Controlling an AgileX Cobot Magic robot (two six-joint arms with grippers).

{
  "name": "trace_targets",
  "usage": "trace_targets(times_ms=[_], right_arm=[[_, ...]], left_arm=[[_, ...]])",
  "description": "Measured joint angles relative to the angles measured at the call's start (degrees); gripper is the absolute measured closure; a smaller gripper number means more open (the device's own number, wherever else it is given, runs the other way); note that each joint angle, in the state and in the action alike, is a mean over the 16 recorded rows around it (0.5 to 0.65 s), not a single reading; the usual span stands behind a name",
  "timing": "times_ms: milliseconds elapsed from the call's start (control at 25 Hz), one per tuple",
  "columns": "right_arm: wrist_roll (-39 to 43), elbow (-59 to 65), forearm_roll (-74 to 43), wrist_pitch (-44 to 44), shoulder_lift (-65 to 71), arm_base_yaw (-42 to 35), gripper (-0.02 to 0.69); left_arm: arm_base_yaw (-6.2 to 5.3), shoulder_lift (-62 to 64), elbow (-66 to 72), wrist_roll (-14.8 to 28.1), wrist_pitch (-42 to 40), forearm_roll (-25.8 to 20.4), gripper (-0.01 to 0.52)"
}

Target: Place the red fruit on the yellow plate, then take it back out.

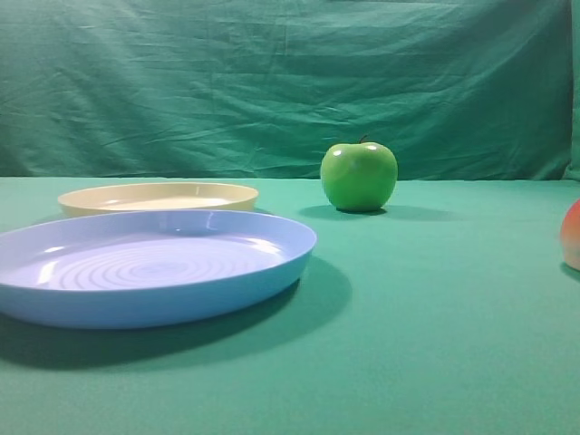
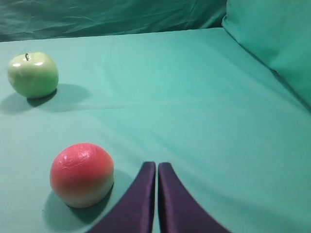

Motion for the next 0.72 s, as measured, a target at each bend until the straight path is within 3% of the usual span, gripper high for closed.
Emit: trace_targets(times_ms=[720], right_arm=[[0.0, 0.0, 0.0, 0.04, 0.0, 0.0, 0.665]], left_arm=[[0.0, 0.0, 0.0, 0.0, 0.0, 0.0, 0.514]])
